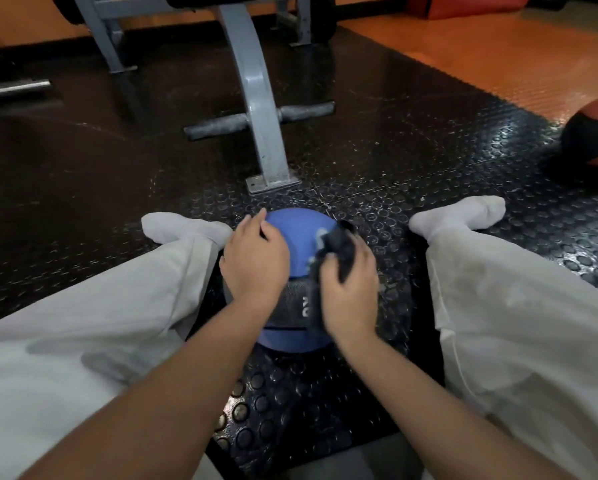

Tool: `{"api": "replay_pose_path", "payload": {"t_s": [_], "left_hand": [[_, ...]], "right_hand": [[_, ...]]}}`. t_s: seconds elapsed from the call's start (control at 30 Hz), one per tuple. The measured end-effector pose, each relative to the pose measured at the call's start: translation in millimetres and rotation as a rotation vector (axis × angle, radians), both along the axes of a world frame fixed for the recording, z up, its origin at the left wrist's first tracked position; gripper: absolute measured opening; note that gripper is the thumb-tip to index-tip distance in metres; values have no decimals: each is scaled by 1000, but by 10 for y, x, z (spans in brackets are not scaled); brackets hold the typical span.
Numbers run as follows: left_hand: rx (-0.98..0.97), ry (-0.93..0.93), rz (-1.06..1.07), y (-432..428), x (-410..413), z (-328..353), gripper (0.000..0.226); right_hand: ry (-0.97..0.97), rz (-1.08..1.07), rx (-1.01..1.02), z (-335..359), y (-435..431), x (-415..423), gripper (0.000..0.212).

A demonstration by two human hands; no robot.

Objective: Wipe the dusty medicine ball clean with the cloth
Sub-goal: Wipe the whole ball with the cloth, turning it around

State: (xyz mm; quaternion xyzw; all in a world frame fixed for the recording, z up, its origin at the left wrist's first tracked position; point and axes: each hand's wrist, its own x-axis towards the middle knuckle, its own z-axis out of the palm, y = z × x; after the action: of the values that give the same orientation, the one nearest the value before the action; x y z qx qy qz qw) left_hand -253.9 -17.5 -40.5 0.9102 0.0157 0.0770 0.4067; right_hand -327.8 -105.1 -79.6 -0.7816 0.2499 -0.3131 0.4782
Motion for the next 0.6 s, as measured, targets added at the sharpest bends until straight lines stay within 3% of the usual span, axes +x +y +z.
{"api": "replay_pose_path", "payload": {"t_s": [0.1, 0.17, 0.23, 0.37, 0.47, 0.53, 0.6], "left_hand": [[-144, 208, 15, 100, 327, 85, 40], [-185, 263, 22, 151, 431, 96, 38], [-207, 258, 84, 203, 450, 83, 38], [-259, 182, 204, 303, 278, -21, 38], [-218, -31, 192, 237, -16, -146, 48], [-101, -156, 173, 121, -216, -227, 58], [15, -258, 130, 22, -329, -301, 56]], "right_hand": [[-31, 157, -564, -221, 354, -35, 60], [-72, 215, -626, -376, 286, -1, 62], [-108, 196, -475, -446, 182, 20, 60], [-171, 160, 167, -474, 136, 71, 58], [-51, 77, 635, -247, -64, 205, 47], [65, 107, 664, -74, -166, 246, 31], [77, 157, 301, 60, -140, 219, 41]]}}
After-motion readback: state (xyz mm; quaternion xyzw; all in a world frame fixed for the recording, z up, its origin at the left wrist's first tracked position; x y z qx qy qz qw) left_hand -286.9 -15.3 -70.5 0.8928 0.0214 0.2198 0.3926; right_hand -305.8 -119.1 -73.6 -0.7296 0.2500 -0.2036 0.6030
